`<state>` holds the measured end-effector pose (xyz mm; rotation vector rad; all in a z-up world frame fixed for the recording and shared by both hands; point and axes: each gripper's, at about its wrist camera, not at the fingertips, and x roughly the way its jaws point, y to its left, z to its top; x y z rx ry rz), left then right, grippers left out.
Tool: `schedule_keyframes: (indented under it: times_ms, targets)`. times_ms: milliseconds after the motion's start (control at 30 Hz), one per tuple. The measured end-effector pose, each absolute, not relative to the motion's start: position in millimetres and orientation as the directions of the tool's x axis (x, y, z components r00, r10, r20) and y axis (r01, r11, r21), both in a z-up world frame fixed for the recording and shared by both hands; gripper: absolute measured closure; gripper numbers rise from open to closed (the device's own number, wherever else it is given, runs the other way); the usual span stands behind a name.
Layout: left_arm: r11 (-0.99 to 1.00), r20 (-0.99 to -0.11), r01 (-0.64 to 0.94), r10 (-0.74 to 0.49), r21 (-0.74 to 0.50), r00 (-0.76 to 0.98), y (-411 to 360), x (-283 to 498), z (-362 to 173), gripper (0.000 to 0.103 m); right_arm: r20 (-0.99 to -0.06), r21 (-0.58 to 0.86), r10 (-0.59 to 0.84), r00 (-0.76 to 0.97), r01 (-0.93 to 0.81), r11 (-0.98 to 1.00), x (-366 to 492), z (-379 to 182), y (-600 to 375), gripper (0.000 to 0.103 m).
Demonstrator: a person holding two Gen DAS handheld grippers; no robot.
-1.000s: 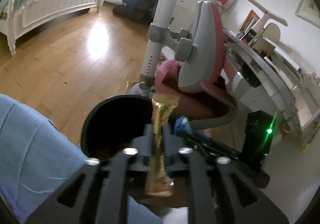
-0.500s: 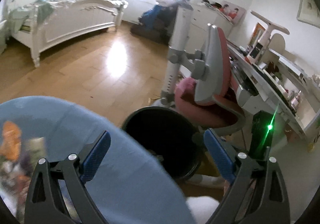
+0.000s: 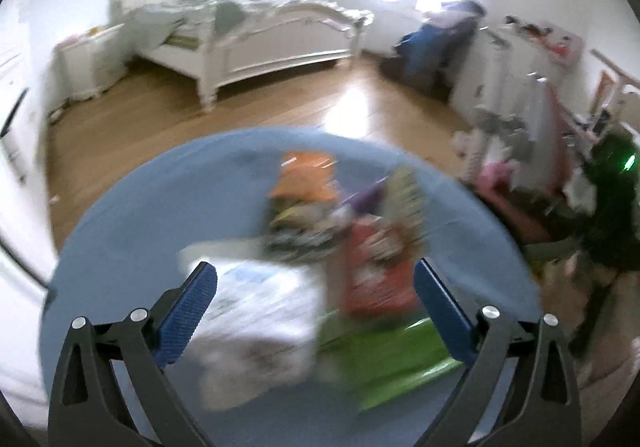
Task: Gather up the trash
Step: 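Grasp the white plastic bag with the left tool while the right tool grasps the orange wrapper, then carry the white bag and orange wrapper over the black bin and release both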
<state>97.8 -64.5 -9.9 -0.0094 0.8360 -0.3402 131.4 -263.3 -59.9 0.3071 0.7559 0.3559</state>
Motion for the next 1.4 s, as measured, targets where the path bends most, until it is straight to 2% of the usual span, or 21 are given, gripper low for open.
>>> schedule_keyframes:
  times_ms: [167,367,500,567,600,633,700,833,933,1033,1200,1400]
  targets:
    - [0.962,-0.788,0.269,-0.206,-0.053,0.580,-46.5,106.7,-40.4,0.006,-0.642,0.343,0.470,0.606,-0.321,0.883,165.6,-40.0,-184.3,0.020]
    - [0.955,-0.785,0.283,-0.246,-0.094,0.569,-33.9,121.3,-49.0,0.006,-0.763,0.266,0.404,0.504,-0.325,0.908,227.9,-53.6,-113.0,0.020]
    - [0.944,-0.773,0.294,-0.295,-0.147,0.562,-26.2,121.4,-50.9,0.006,-0.833,0.235,0.327,0.447,-0.249,0.940,269.7,-78.0,-93.5,0.020]
    - [0.937,-0.765,0.302,-0.324,-0.177,0.557,-21.1,123.4,-52.9,0.012,-0.857,0.213,0.286,0.429,-0.211,0.954,282.2,-90.1,-90.5,0.020]
    - [0.930,-0.760,0.312,-0.345,-0.196,0.550,-18.4,123.3,-54.4,0.018,-0.866,0.208,0.277,0.416,-0.204,0.957,287.4,-95.0,-88.6,0.020]
    - [0.925,-0.760,0.318,-0.358,-0.208,0.543,-17.8,124.3,-55.5,0.024,-0.879,0.204,0.270,0.394,-0.201,0.958,293.2,-101.8,-84.8,0.027]
    - [0.920,-0.755,0.324,-0.373,-0.223,0.540,-14.5,126.0,-57.5,0.026,-0.895,0.189,0.256,0.365,-0.210,0.959,297.8,-112.2,-77.9,0.041]
    - [0.910,-0.740,0.339,-0.396,-0.237,0.543,-11.6,124.7,-57.8,0.040,-0.881,0.171,0.263,0.393,-0.252,0.952,292.9,-112.1,-72.4,0.065]
    - [0.903,-0.722,0.342,-0.417,-0.260,0.552,-7.6,125.2,-57.0,0.049,-0.855,0.195,0.302,0.421,-0.278,0.940,284.6,-103.8,-77.3,0.074]
    - [0.898,-0.700,0.341,-0.433,-0.278,0.568,-1.2,122.0,-52.9,0.057,-0.797,0.248,0.377,0.471,-0.315,0.916,271.0,-85.8,-86.3,0.075]
    - [0.892,-0.663,0.334,-0.451,-0.306,0.598,10.2,112.0,-39.8,0.058,-0.656,0.305,0.476,0.586,-0.370,0.877,222.6,-35.7,-114.5,0.075]
    - [0.876,-0.604,0.340,-0.483,-0.343,0.634,8.9,91.5,-4.9,0.058,-0.519,0.299,0.456,0.723,-0.346,0.889,159.1,5.0,-174.4,0.075]
